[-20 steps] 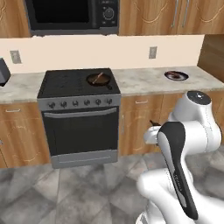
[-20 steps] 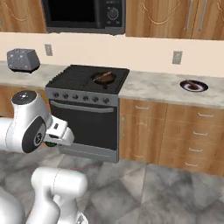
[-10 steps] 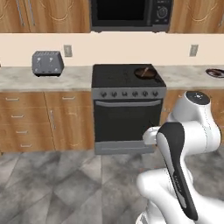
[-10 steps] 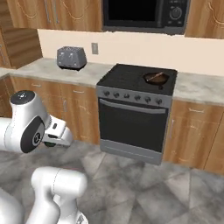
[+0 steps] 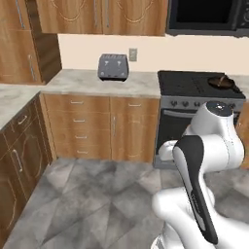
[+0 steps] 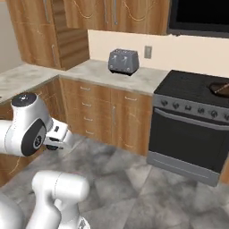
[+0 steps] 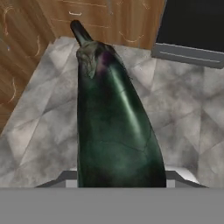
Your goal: Place the cold items (carrot and eggplant) from the fridge in one tupperware on the dining counter. Place the warm items (kebab skewer and hot dog) in the stove area in another tupperware.
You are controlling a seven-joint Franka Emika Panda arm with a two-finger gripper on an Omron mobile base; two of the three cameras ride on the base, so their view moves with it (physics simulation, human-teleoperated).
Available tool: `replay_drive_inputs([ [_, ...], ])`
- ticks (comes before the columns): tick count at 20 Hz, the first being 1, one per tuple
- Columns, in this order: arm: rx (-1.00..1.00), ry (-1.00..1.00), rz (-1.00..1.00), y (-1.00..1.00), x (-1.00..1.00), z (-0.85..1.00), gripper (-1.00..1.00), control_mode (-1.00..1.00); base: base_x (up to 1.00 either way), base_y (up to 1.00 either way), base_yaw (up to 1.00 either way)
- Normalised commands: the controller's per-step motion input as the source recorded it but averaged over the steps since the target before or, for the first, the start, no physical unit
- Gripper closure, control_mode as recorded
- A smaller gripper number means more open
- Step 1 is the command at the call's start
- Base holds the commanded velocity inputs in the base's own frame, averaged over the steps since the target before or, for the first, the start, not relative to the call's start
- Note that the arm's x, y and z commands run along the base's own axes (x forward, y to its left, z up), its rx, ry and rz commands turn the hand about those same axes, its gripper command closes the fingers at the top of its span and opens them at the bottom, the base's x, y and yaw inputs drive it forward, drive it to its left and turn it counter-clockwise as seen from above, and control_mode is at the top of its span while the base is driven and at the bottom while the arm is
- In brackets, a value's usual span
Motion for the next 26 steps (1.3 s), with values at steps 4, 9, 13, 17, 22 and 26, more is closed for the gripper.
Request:
replay_drive_inputs([
  [4,0.00,0.00,0.00,0.00,0.00,0.00,1.00,1.00,-0.64,1.00,0.68],
  [9,0.00,0.00,0.00,0.00,0.00,0.00,1.00,1.00,-0.66,1.00,0.67],
  [13,0.00,0.00,0.00,0.00,0.00,0.00,1.00,1.00,-0.69,1.00,0.57],
  [17,0.00,0.00,0.00,0.00,0.00,0.00,1.00,1.00,-0.66,1.00,0.49],
  [22,0.00,0.00,0.00,0.00,0.00,0.00,1.00,1.00,-0.42,1.00,0.36],
  [26,0.00,0.00,0.00,0.00,0.00,0.00,1.00,1.00,-0.10,1.00,0.17],
])
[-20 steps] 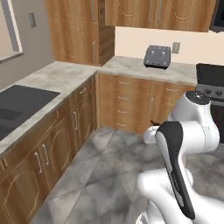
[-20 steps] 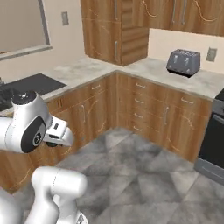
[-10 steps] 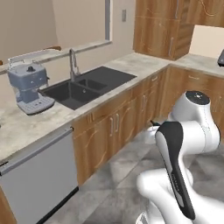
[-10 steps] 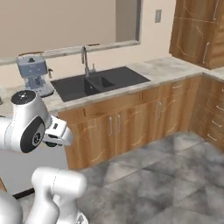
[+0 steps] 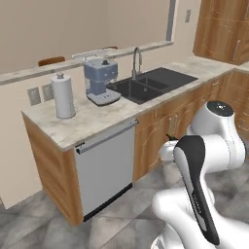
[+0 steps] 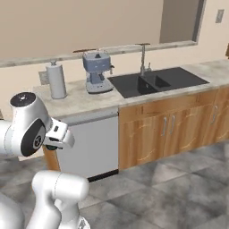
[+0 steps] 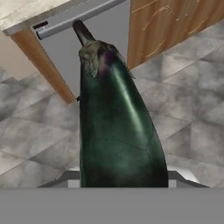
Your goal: Place the cold items (carrot and eggplant) from the fridge in one tupperware on the dining counter. Place the warm items (kebab skewer and hot dog) in the stove area in another tupperware.
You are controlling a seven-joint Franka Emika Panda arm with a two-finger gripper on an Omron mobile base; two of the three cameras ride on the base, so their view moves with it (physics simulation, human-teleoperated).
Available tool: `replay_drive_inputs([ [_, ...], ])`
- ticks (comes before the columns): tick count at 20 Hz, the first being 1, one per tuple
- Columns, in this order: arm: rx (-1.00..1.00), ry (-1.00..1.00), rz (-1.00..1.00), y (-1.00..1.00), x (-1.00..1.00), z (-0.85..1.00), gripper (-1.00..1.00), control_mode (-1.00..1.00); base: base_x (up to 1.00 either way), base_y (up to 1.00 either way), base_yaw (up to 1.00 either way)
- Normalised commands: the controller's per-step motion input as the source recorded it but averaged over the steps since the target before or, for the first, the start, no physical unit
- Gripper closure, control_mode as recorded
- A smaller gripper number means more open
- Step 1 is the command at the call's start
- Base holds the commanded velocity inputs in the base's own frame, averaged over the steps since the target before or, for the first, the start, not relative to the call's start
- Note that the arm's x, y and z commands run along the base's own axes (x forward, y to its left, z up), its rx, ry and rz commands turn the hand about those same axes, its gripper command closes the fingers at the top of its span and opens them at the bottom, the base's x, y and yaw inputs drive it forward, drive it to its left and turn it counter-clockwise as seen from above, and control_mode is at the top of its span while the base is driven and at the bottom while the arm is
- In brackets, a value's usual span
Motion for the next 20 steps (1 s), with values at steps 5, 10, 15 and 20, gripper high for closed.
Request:
replay_drive_inputs([
  [5,0.00,0.00,0.00,0.00,0.00,0.00,1.00,1.00,0.17,1.00,0.01],
  [10,0.00,0.00,0.00,0.00,0.00,0.00,1.00,1.00,0.21,1.00,0.00],
  [15,0.00,0.00,0.00,0.00,0.00,0.00,1.00,1.00,0.17,1.00,0.00],
  [20,0.00,0.00,0.00,0.00,0.00,0.00,1.00,1.00,0.14,1.00,0.00],
])
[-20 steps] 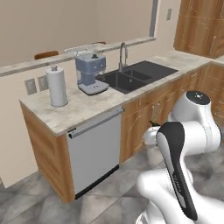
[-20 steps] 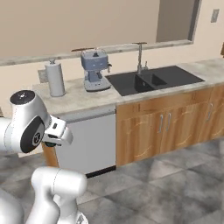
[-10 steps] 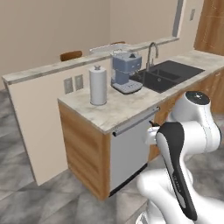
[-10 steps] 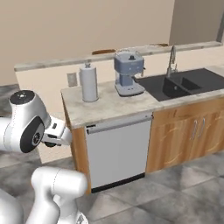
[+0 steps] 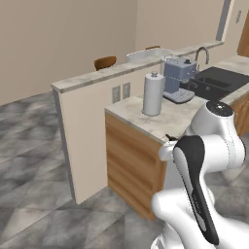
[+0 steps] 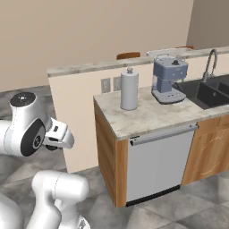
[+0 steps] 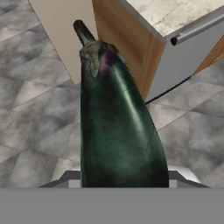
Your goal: Place the cold items (carrot and eggplant) from the fridge in one tupperware on the dining counter. Place the warm items (kebab skewer and hot dog) in the stove area in another tupperware.
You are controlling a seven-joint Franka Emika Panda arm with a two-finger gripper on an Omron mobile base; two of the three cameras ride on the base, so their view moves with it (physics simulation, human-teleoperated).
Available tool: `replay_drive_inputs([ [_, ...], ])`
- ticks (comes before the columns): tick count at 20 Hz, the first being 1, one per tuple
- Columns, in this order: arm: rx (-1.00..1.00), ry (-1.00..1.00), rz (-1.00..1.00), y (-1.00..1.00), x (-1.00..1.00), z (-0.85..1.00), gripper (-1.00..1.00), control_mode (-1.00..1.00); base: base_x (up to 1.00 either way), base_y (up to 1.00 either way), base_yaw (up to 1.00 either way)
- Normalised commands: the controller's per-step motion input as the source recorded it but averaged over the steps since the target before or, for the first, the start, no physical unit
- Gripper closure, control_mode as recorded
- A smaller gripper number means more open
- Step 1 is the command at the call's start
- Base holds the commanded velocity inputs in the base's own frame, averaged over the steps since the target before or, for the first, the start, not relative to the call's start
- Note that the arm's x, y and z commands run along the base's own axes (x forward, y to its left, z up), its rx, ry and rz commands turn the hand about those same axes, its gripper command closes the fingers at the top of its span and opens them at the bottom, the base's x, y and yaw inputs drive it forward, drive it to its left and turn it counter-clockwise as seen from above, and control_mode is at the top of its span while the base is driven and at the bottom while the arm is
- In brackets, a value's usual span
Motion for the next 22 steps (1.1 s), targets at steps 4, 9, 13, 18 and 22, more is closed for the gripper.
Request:
replay_drive_inputs([
  [4,0.00,0.00,0.00,0.00,0.00,0.00,1.00,1.00,0.21,1.00,-0.04],
  [9,0.00,0.00,0.00,0.00,0.00,0.00,1.00,1.00,0.37,1.00,-0.12],
  [13,0.00,0.00,0.00,0.00,0.00,0.00,1.00,1.00,0.43,1.00,-0.16],
  [18,0.00,0.00,0.00,0.00,0.00,0.00,1.00,1.00,0.42,1.00,-0.15],
  [22,0.00,0.00,0.00,0.00,0.00,0.00,1.00,1.00,0.47,1.00,-0.07],
])
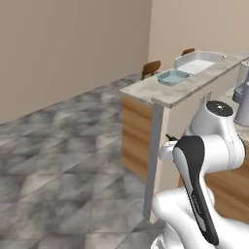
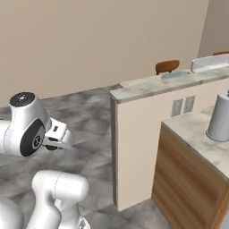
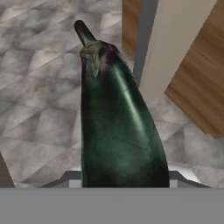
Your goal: Place the cold items (carrot and eggplant) from the fridge in one tupperware on the dining counter. Place the warm items (kebab skewer and hot dog) in the stove area in another tupperware.
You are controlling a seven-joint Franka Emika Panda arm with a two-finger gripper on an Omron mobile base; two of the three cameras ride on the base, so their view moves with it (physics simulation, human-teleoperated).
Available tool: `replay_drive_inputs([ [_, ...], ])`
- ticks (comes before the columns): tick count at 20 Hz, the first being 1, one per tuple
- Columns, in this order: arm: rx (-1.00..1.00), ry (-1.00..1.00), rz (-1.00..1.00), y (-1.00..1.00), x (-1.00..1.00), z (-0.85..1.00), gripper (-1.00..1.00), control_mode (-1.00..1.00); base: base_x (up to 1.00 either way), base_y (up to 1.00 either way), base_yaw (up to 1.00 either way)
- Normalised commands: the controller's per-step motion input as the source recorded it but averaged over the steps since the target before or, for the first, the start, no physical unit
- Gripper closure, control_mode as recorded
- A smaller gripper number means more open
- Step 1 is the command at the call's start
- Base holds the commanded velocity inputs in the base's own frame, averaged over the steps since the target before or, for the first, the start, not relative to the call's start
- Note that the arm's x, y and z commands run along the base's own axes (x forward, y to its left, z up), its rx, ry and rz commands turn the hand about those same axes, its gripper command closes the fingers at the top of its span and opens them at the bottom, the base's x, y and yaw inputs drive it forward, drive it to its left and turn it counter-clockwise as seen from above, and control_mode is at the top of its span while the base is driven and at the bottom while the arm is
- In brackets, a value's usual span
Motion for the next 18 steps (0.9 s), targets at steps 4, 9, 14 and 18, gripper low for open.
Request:
replay_drive_inputs([
  [4,0.00,0.00,0.00,0.00,0.00,0.00,1.00,1.00,0.63,1.00,-0.22],
  [9,0.00,0.00,0.00,0.00,0.00,0.00,1.00,1.00,0.72,1.00,-0.35],
  [14,0.00,0.00,0.00,0.00,0.00,0.00,1.00,1.00,0.67,1.00,-0.40],
  [18,0.00,0.00,0.00,0.00,0.00,0.00,1.00,1.00,0.62,1.00,-0.44],
])
